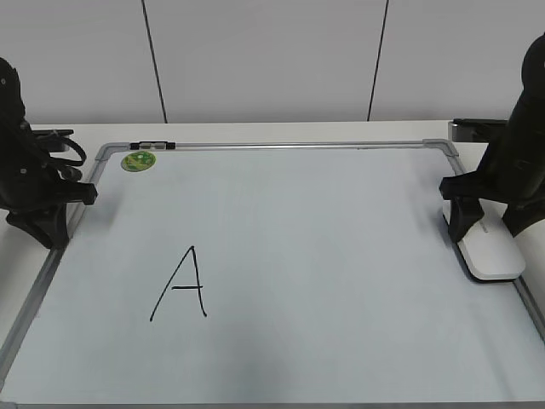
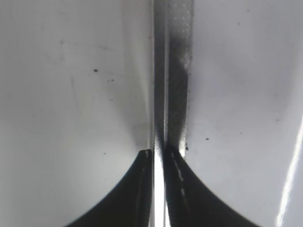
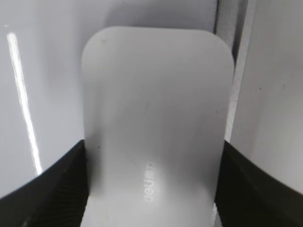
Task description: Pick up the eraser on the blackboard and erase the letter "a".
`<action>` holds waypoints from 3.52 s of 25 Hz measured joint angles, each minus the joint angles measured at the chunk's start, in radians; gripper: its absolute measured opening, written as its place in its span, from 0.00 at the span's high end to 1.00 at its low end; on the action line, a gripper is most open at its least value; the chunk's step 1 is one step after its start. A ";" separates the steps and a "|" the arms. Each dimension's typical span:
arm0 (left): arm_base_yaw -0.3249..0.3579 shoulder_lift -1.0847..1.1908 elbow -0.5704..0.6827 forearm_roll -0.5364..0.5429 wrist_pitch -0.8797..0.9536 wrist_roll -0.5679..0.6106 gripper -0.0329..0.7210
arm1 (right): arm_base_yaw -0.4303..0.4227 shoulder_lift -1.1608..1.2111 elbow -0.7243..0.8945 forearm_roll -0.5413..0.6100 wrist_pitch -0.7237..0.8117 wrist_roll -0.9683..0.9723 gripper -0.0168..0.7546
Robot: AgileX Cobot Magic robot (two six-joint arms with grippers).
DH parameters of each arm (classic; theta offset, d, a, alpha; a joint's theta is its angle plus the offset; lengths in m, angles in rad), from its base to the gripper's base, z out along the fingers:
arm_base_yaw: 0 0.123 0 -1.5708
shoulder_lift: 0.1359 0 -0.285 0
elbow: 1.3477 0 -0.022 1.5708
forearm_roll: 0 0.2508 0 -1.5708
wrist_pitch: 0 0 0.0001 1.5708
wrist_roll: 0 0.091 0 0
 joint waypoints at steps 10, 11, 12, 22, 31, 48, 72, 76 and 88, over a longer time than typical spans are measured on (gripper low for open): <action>0.000 0.000 0.000 0.000 0.000 0.000 0.86 | 0.000 0.000 -0.001 0.001 -0.004 0.000 0.19; 0.000 0.000 0.000 -0.001 0.000 0.000 0.86 | 0.000 0.000 -0.001 0.001 -0.004 0.000 0.19; 0.000 0.000 0.000 -0.001 0.000 0.000 0.86 | 0.000 0.000 -0.003 0.002 -0.004 0.000 0.19; 0.000 0.000 0.000 0.003 0.000 0.002 0.74 | 0.000 0.000 -0.168 -0.078 0.137 0.037 0.19; 0.000 -0.062 0.003 0.029 -0.002 0.002 0.16 | 0.000 0.000 -0.195 -0.078 0.188 0.049 0.19; -0.002 -0.305 0.027 0.086 0.110 0.002 0.39 | -0.002 -0.108 -0.195 0.002 0.194 0.082 0.23; -0.026 -1.268 0.648 0.124 0.017 0.002 0.43 | 0.179 -0.912 0.380 -0.074 0.051 0.166 0.23; -0.065 -1.396 0.716 0.124 0.055 0.002 0.44 | 0.179 -1.132 0.605 -0.084 0.008 0.168 0.23; -0.178 -1.778 0.923 0.138 0.098 -0.022 0.47 | 0.179 -1.748 0.919 -0.127 0.134 0.168 0.23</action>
